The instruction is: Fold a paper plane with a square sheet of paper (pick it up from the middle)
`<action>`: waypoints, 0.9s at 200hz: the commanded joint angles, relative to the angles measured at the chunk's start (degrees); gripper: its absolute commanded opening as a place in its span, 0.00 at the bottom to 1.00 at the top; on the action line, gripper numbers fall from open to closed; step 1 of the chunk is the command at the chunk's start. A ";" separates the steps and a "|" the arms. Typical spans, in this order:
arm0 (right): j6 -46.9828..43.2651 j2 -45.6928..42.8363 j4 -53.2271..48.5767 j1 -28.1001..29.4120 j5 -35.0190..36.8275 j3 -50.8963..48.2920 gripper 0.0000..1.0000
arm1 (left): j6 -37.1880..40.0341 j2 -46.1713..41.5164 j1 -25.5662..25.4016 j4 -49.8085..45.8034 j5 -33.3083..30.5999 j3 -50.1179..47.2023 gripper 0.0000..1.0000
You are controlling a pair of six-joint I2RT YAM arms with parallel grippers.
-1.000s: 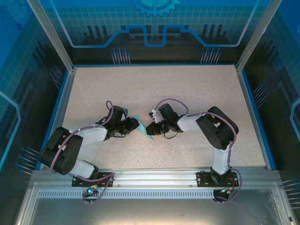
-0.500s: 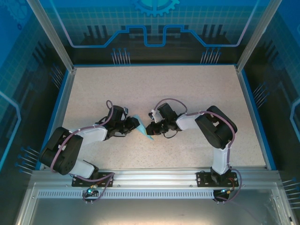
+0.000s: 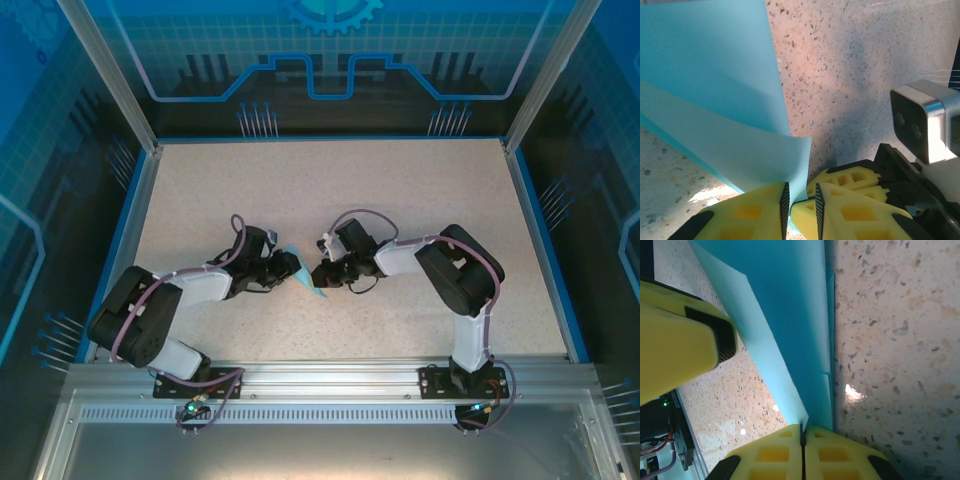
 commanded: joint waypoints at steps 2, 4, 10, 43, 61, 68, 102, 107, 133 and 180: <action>0.67 3.43 -4.17 -0.15 2.01 0.56 0.06 | -0.21 1.68 -0.39 0.97 1.18 0.20 0.25; 0.68 3.43 -4.19 -0.14 2.00 0.58 0.06 | -0.20 1.77 -0.41 0.98 1.20 0.20 0.25; 0.68 3.46 -4.38 -0.14 2.04 0.67 0.06 | -0.24 2.04 -0.37 0.98 1.12 0.28 0.24; 0.66 3.70 -5.12 -0.25 2.14 0.99 0.06 | -0.47 2.84 -0.40 0.41 0.44 0.72 0.24; 0.60 3.87 -5.37 -0.30 2.08 1.11 0.06 | -0.46 3.06 -0.35 -0.28 -0.35 0.81 0.23; 0.59 3.96 -5.37 -0.23 2.08 1.11 0.06 | -0.54 3.15 -0.36 -0.38 -0.49 0.78 0.23; 0.59 4.14 -5.41 -0.31 2.04 1.09 0.06 | -0.40 3.41 -0.36 -1.04 -1.43 0.86 0.23; 0.59 4.14 -5.37 -0.31 2.00 0.99 0.05 | -0.32 3.55 -0.41 -0.95 -1.43 0.89 0.23; 0.59 4.18 -5.35 -0.33 1.91 0.95 0.05 | 0.28 4.02 -0.35 -0.90 -1.39 1.13 0.21; 0.59 4.59 -5.17 -0.32 1.60 0.86 0.05 | 1.47 5.15 -0.39 0.18 -1.34 1.42 0.21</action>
